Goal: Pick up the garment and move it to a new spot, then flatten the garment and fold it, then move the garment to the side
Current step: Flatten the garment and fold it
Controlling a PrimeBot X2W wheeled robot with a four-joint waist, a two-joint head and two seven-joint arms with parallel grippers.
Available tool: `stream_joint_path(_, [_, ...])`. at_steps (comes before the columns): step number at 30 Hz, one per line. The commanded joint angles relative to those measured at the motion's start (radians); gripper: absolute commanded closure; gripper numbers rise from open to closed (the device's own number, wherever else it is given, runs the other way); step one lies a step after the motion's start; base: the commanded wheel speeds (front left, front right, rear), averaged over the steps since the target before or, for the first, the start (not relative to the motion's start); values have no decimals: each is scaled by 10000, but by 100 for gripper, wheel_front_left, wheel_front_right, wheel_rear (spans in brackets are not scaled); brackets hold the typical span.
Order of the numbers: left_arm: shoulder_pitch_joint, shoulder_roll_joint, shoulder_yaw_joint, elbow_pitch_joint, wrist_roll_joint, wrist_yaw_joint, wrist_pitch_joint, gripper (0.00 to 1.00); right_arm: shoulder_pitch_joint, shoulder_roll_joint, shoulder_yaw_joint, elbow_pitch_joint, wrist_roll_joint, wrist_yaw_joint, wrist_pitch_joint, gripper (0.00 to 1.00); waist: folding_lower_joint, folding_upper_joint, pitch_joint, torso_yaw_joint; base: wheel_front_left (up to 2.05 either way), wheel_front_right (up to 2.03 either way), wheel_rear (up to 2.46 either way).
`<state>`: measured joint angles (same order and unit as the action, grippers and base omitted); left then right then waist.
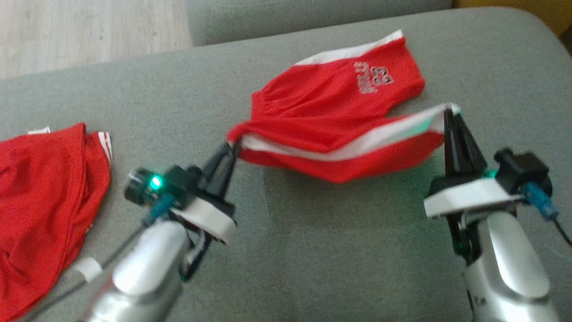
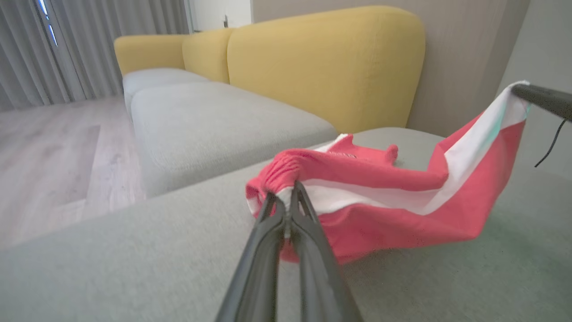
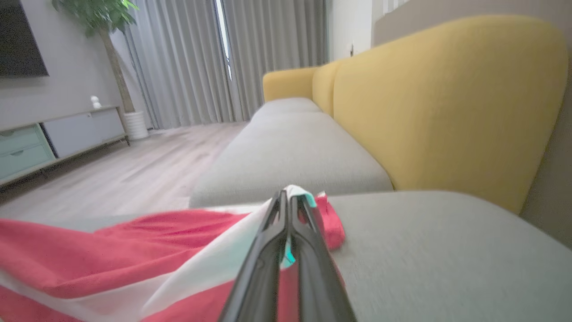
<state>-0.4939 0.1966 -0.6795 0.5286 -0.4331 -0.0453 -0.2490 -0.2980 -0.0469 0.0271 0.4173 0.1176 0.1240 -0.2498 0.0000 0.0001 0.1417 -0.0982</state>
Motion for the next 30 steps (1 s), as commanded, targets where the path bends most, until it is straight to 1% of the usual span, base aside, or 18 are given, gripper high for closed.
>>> stream_joint_path(1, [-812, 454, 476, -462, 1, -36, -45, 100, -588, -33, 397, -719, 24, 67, -118, 100, 0, -1, -210, -30, 0, 0, 0])
stream_joint_path(2, [-1161, 732, 620, -737, 31, -42, 72, 100, -847, -69, 660, -1247, 43, 67, -115, 100, 0, -1, -412, -43, 0, 0, 0])
stream_joint_path(6, [-1856, 1212, 956, -1492, 38, 12, 373, 100, -1508, -424, 1025, -2215, 207, 67, 48, 100, 0, -1, -840, -23, 0, 0, 0])
stream_joint_path(9, [-2215, 1501, 1280, -2177, -36, 158, 552, 100, -1959, -733, 1155, -2870, 270, 67, 242, 100, 0, -1, -1181, 4, 0, 0, 0])
stream_joint_path(12, [-2360, 1765, 1585, -3041, -99, 393, 713, 100, -2223, -986, 1206, -3561, 318, 67, 467, 100, 0, -1, -1451, 37, 0, 0, 0])
stream_joint_path(17, [-2110, 2253, 1918, -4907, -195, 804, 1250, 100, -2065, -1352, 1199, -4940, 371, 67, 955, 100, 0, -1, -1702, 139, 0, 0, 0])
stream_joint_path(22, [-1462, 2650, 2081, -6729, -536, 1254, 2322, 100, -1421, -1484, 996, -6182, 327, 67, 1767, 100, 0, -1, -1712, 200, 0, 0, 0])
stream_joint_path(25, [-1274, 2897, 2271, -7269, -673, 1543, 2869, 100, -1269, -1354, 783, -6496, 350, 67, 2163, 100, 0, -1, -1518, 196, 0, 0, 0])
stream_joint_path(27, [-1307, 3089, 2328, -7244, -674, 1599, 3169, 100, -1377, -1278, 675, -6358, 317, 67, 2412, 100, 0, -1, -1296, 166, 0, 0, 0])
stream_joint_path(28, [-1380, 3099, 2377, -7201, -777, 1599, 3301, 100, -1518, -1185, 636, -6247, 398, 67, 2525, 100, 0, -1, -1081, 146, 0, 0, 0])
stream_joint_path(30, [-1724, 3194, 2410, -6953, -869, 1431, 3505, 100, -2008, -1115, 625, -5857, 473, 67, 2680, 100, 0, -1, -587, 108, 0, 0, 0])
